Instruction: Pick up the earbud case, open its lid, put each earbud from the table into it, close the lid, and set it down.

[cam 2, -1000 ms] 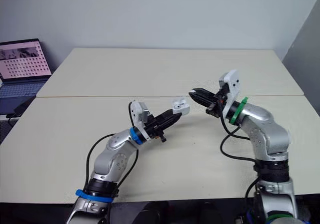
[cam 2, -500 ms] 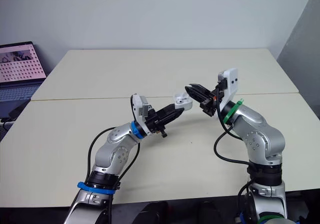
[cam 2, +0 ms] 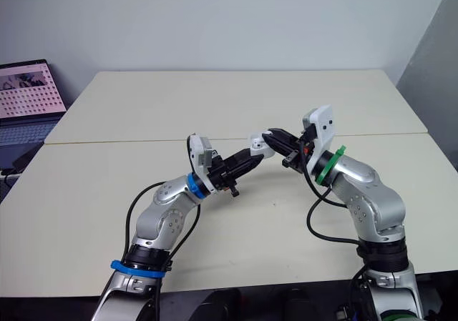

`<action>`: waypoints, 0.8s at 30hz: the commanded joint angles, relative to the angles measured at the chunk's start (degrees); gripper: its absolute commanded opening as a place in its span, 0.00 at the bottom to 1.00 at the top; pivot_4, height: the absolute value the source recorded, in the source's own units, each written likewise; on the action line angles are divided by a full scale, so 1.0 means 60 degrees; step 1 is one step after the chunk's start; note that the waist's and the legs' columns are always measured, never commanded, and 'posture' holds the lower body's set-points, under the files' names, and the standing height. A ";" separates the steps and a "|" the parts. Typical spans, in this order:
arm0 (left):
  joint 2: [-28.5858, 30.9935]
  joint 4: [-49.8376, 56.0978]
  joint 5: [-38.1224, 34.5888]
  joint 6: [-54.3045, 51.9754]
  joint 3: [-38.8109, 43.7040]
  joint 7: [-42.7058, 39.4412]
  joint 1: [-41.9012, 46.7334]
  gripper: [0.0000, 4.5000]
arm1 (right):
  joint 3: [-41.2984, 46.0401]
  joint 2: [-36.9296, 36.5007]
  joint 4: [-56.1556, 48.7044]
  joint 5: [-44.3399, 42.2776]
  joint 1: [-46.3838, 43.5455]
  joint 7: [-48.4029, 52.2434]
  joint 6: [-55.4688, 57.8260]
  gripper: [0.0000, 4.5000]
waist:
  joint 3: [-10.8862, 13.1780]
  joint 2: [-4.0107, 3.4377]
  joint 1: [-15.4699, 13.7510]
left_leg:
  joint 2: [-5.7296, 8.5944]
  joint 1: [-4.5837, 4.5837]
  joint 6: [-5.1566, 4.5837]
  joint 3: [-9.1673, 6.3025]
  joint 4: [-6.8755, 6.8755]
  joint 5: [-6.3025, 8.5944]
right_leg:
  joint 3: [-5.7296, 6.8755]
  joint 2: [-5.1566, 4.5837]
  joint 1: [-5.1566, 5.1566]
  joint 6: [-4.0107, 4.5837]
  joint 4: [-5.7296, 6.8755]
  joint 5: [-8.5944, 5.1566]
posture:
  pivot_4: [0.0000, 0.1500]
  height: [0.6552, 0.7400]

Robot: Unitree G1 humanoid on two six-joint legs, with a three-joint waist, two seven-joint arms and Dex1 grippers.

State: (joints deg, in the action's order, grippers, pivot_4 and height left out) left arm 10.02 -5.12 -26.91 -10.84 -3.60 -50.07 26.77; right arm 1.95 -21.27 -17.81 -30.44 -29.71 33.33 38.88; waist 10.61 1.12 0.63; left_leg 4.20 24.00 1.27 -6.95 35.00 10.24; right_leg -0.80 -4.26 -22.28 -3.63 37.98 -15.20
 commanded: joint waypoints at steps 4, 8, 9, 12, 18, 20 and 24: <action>-0.0074 0.0349 -0.0183 0.0077 0.0100 -0.0112 0.0177 0.16 | -0.0166 -0.0113 -0.0269 0.0142 0.0199 0.0154 -0.0501 0.08 | 0.0000 0.0000 -0.0003 | 0.0000 0.0000 0.0000 -0.0001 0.0000 0.0000 | 0.0000 0.0000 0.0000 0.0000 0.0000 0.0000 | 1.00 1.00; -0.0119 0.0357 -0.0180 0.0077 0.0090 -0.0129 0.0198 0.16 | -0.0282 -0.0143 -0.0337 0.0175 0.0318 0.0190 -0.0618 0.08 | 0.0000 0.0000 -0.0013 | -0.0001 0.0000 0.0000 0.0000 0.0000 0.0000 | -0.0001 0.0000 0.0000 0.0000 -0.0001 0.0000 | 1.00 1.00; -0.0116 0.0371 -0.0185 0.0071 0.0091 -0.0138 0.0190 0.16 | -0.0295 -0.0141 -0.0373 0.0155 0.0351 0.0193 -0.0613 0.16 | 0.0000 0.0000 -0.0016 | -0.0001 0.0000 0.0000 -0.0002 0.0000 0.0000 | 0.0000 0.0000 0.0000 0.0000 -0.0001 0.0000 | 1.00 1.00; -0.0103 0.0359 -0.0189 0.0068 0.0099 -0.0168 0.0196 0.16 | -0.0323 -0.0182 -0.0474 0.0086 0.0422 0.0264 -0.0592 0.37 | 0.0000 0.0000 -0.0022 | -0.0001 0.0000 0.0000 -0.0003 0.0000 0.0000 | 0.0002 0.0000 0.0002 0.0000 -0.0003 0.0000 | 1.00 1.00; -0.0132 0.0291 -0.0144 0.0090 0.0089 -0.0185 0.0224 0.16 | -0.0102 -0.0277 -0.0507 -0.0116 0.0400 0.0458 -0.0653 0.44 | 0.0000 0.0000 -0.0026 | -0.0001 0.0001 0.0000 -0.0002 -0.0002 0.0000 | 0.0000 0.0000 0.0001 0.0000 -0.0004 -0.0001 | 1.00 1.00; -0.0121 0.0287 -0.0130 0.0091 0.0095 -0.0183 0.0168 0.16 | 0.0376 -0.0411 -0.0694 -0.0642 0.0322 0.0580 -0.0498 0.44 | 0.0000 0.0000 -0.0027 | -0.0001 0.0001 0.0000 -0.0003 -0.0002 0.0000 | 0.0000 0.0000 0.0000 0.0000 -0.0004 -0.0001 | 1.00 1.00; 0.0107 0.0249 -0.0063 0.0135 0.0190 -0.0278 -0.0033 0.16 | 0.1337 -0.0839 -0.1089 -0.1852 0.0197 0.0495 0.0223 0.44 | 0.0001 0.0000 -0.0047 | -0.0001 0.0004 -0.0001 -0.0002 -0.0002 0.0001 | -0.0001 -0.0001 0.0001 0.0000 -0.0009 -0.0001 | 1.00 1.00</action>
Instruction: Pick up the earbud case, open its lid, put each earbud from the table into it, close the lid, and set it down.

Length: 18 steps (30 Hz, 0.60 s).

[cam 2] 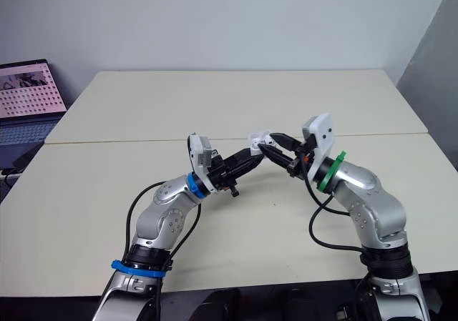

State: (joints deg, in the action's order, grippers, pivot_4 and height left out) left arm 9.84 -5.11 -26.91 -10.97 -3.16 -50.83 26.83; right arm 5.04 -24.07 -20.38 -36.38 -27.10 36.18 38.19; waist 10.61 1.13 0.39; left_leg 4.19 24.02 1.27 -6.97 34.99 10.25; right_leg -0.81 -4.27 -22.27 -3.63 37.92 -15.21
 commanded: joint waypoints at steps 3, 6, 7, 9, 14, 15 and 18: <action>0.0379 0.0282 -0.0125 0.0062 0.0281 -0.0154 -0.0095 0.16 | 0.1210 -0.0958 -0.0846 -0.1237 -0.0067 0.0056 0.0712 0.44 | 0.0000 0.0000 -0.0019 | -0.0003 -0.0001 -0.0001 0.0000 -0.0002 0.0000 | 0.0001 0.0000 0.0000 0.0001 -0.0001 -0.0001 | 1.00 1.00; 0.0618 0.0262 -0.0110 0.0107 0.0339 -0.0272 -0.0119 0.16 | 0.1112 -0.1389 -0.0726 -0.0960 0.0387 0.0179 0.0647 0.44 | 0.0000 0.0000 -0.0020 | -0.0010 0.0000 -0.0001 0.0002 -0.0005 0.0001 | 0.0004 0.0001 0.0000 0.0004 -0.0005 -0.0003 | 1.00 1.00; 0.0703 0.0236 -0.0090 0.0121 0.0362 -0.0333 -0.0131 0.16 | 0.0994 -0.1506 -0.0618 -0.0693 0.0580 0.0233 0.0484 0.44 | 0.0000 0.0000 -0.0023 | -0.0009 0.0000 -0.0001 0.0001 -0.0005 0.0001 | 0.0007 0.0001 0.0002 0.0004 -0.0005 -0.0004 | 1.00 1.00; 0.0859 0.0257 -0.0104 0.0109 0.0403 -0.0425 -0.0180 0.16 | 0.0792 -0.1631 -0.0380 -0.0249 0.0994 0.0378 0.0078 0.44 | 0.0000 0.0000 -0.0023 | -0.0008 0.0001 -0.0001 0.0004 -0.0005 0.0000 | 0.0005 0.0000 0.0002 0.0004 -0.0006 -0.0004 | 1.00 1.00; 0.1112 0.0451 -0.0170 0.0042 0.0444 -0.0479 -0.0340 0.16 | 0.0327 -0.1636 0.0165 0.0916 0.1930 0.0389 -0.0988 0.44 | 0.0000 0.0000 -0.0029 | -0.0008 0.0001 -0.0001 0.0012 -0.0005 0.0000 | -0.0001 0.0000 0.0001 0.0004 -0.0009 -0.0004 | 1.00 1.00; 0.1155 0.0499 -0.0187 0.0028 0.0459 -0.0498 -0.0390 0.16 | 0.0318 -0.1516 0.0279 0.1021 0.2204 0.0323 -0.1109 0.44 | 0.0000 0.0000 -0.0029 | -0.0009 0.0000 -0.0001 0.0008 -0.0005 0.0000 | 0.0003 0.0000 0.0003 0.0003 -0.0009 -0.0004 | 1.00 1.00; 0.1246 0.0607 -0.0210 0.0012 0.0464 -0.0492 -0.0513 0.16 | 0.0230 -0.1241 0.0642 0.1333 0.2822 0.0294 -0.1515 0.36 | 0.0000 0.0000 -0.0030 | -0.0012 0.0001 -0.0001 0.0010 -0.0006 0.0001 | 0.0001 0.0001 0.0000 0.0003 -0.0009 -0.0004 | 1.00 1.00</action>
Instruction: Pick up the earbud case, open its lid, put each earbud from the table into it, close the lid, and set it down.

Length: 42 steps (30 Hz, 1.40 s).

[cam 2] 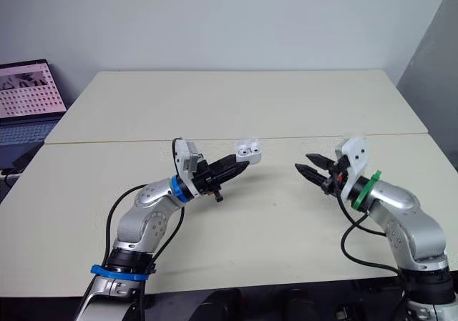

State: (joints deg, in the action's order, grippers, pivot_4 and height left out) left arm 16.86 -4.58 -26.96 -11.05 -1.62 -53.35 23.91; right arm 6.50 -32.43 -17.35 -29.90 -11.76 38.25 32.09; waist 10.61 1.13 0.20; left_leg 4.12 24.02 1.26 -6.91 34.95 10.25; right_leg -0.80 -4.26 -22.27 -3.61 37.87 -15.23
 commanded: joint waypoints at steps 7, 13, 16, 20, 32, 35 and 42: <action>0.0130 0.0814 -0.0207 -0.0105 0.0021 -0.0208 -0.0250 0.16 | -0.0339 0.0489 0.0905 0.0624 -0.0433 -0.0371 -0.0107 0.01 | 0.0000 -0.0001 0.0016 | -0.0003 -0.0004 0.0000 0.0007 0.0001 0.0000 | -0.0008 0.0001 0.0000 0.0002 0.0000 0.0000 | 1.00 1.00; 0.0136 0.1027 -0.0231 -0.0390 -0.0286 -0.0521 -0.0348 0.16 | -0.0700 0.0996 0.1643 0.0198 -0.1969 -0.0420 0.1208 0.01 | 0.0001 -0.0001 0.0019 | -0.0004 -0.0003 0.0001 0.0004 -0.0001 0.0000 | -0.0005 0.0003 -0.0001 0.0002 -0.0002 0.0000 | 1.00 1.00; 0.0228 0.1229 -0.0272 -0.0637 -0.0487 -0.0778 -0.0484 0.16 | -0.0741 0.1267 0.1818 -0.0420 -0.2890 -0.0152 0.2281 0.01 | 0.0002 -0.0003 0.0036 | -0.0002 -0.0002 0.0000 0.0005 -0.0002 0.0000 | -0.0007 0.0003 -0.0001 0.0003 -0.0003 0.0000 | 1.00 1.00; 0.0303 0.1306 -0.0235 -0.0766 -0.0605 -0.0979 -0.0529 0.16 | -0.0712 0.1561 0.1929 -0.1193 -0.4055 -0.0016 0.3536 0.01 | 0.0002 -0.0004 0.0043 | -0.0006 -0.0002 0.0001 -0.0003 -0.0005 0.0000 | 0.0002 0.0006 -0.0002 0.0005 -0.0002 0.0000 | 1.00 1.00; 0.0349 0.1072 -0.0154 -0.0855 -0.0505 -0.0975 -0.0330 0.16 | -0.1148 0.0815 0.0971 -0.2217 -0.4388 0.0736 0.5145 0.01 | 0.0002 -0.0005 0.0027 | -0.0005 0.0008 -0.0001 -0.0006 -0.0006 0.0001 | 0.0005 0.0003 -0.0006 0.0005 -0.0013 0.0000 | 1.00 1.00; 0.0332 0.1096 -0.0138 -0.0855 -0.0509 -0.0965 -0.0312 0.16 | -0.1243 0.0664 0.0720 -0.2225 -0.4208 0.0844 0.5229 0.01 | 0.0002 -0.0004 0.0027 | -0.0007 0.0008 0.0000 -0.0006 -0.0006 0.0001 | 0.0005 0.0004 -0.0007 0.0005 -0.0012 -0.0001 | 1.00 1.00; 0.0354 0.0987 -0.0119 -0.0806 -0.0506 -0.1080 -0.0252 0.16 | 0.0279 0.1107 0.1202 -0.3159 -0.4644 0.0268 0.5425 0.01 | 0.0003 -0.0005 0.0026 | -0.0007 0.0010 0.0000 -0.0005 -0.0006 0.0001 | 0.0006 0.0003 -0.0007 0.0005 -0.0013 0.0000 | 1.00 1.00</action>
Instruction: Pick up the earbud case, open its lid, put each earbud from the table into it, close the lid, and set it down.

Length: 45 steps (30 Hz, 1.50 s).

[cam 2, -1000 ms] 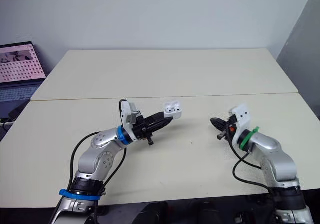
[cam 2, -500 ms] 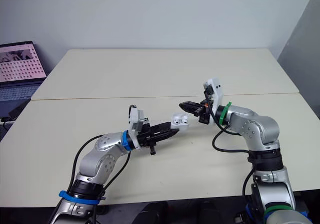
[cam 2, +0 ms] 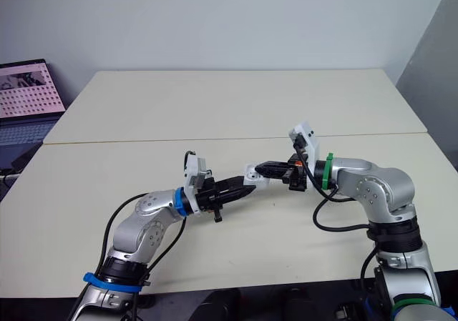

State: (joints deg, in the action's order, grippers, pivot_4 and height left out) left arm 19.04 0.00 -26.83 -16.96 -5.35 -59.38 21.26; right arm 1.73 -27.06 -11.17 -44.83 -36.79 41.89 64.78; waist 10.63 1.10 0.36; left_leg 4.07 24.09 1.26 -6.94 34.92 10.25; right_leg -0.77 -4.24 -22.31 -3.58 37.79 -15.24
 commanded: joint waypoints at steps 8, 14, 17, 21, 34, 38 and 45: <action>-0.0054 0.0301 -0.0205 0.0231 0.0107 -0.0133 0.0092 0.16 | 0.1764 0.0218 0.0481 -0.0981 -0.0670 -0.0903 0.0037 0.01 | 0.0000 0.0000 0.0002 | 0.0000 0.0001 0.0000 0.0001 -0.0006 0.0000 | 0.0001 0.0000 -0.0001 0.0000 -0.0002 0.0000 | 1.00 1.00; -0.0126 0.0789 -0.0505 0.0060 0.0009 -0.0251 0.0189 0.16 | 0.0618 0.0017 0.1066 0.0318 -0.0046 -0.1045 -0.0530 0.01 | 0.0000 0.0000 0.0012 | 0.0001 0.0001 -0.0001 0.0008 -0.0005 0.0000 | -0.0004 0.0000 -0.0001 0.0000 -0.0002 0.0000 | 1.00 1.00; -0.0137 0.0933 -0.0554 -0.0044 -0.0064 -0.0256 0.0184 0.16 | 0.0377 0.0149 0.1321 0.0433 -0.0109 -0.0912 -0.0582 0.01 | 0.0001 -0.0002 0.0033 | 0.0000 0.0001 -0.0001 0.0013 -0.0006 0.0000 | -0.0010 0.0000 -0.0005 0.0000 -0.0001 0.0000 | 1.00 1.00; -0.0047 0.0938 -0.0421 -0.0072 -0.0224 -0.0255 0.0076 0.16 | 0.0503 0.0391 0.1341 -0.0018 -0.0405 -0.0618 -0.0241 0.01 | 0.0001 -0.0002 0.0034 | -0.0001 0.0001 -0.0001 0.0009 -0.0006 0.0000 | -0.0005 0.0002 -0.0004 0.0000 -0.0001 0.0000 | 1.00 1.00; -0.0129 0.0814 -0.0582 -0.0407 -0.0076 0.0165 0.0059 0.16 | 0.0341 0.0041 -0.0261 -0.1055 -0.0026 -0.0268 0.0792 0.01 | 0.0001 -0.0002 0.0019 | -0.0002 0.0004 -0.0001 0.0002 -0.0006 0.0001 | 0.0001 0.0002 -0.0003 0.0000 -0.0002 -0.0001 | 1.00 1.00; -0.0043 0.0993 -0.1082 -0.1649 0.0080 0.0523 0.0012 0.16 | 0.0493 -0.0203 -0.0791 -0.0596 0.0141 -0.0225 -0.0364 0.01 | 0.0001 -0.0002 0.0021 | 0.0000 0.0007 -0.0001 0.0003 -0.0006 0.0001 | 0.0000 0.0001 -0.0003 -0.0002 -0.0008 -0.0001 | 1.00 1.00; -0.0286 0.1720 -0.2433 -0.5897 0.0612 0.3255 -0.0424 0.16 | 0.0251 -0.2268 -0.2416 0.0706 0.1881 0.1335 -0.2723 0.20 | 0.0004 0.0001 0.0004 | 0.0003 0.0017 -0.0006 -0.0012 -0.0004 0.0006 | 0.0023 -0.0001 0.0003 -0.0055 -0.0022 -0.0030 | 1.00 1.00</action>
State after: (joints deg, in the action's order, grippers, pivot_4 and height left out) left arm 18.23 7.19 -38.65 -47.99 -3.25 -43.31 18.76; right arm 3.19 -39.35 -22.78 -41.58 -27.24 47.57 51.37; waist 10.65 1.10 0.38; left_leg 4.09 24.20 1.22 -7.02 34.89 10.29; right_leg -0.62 -4.25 -22.30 -3.91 37.66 -15.42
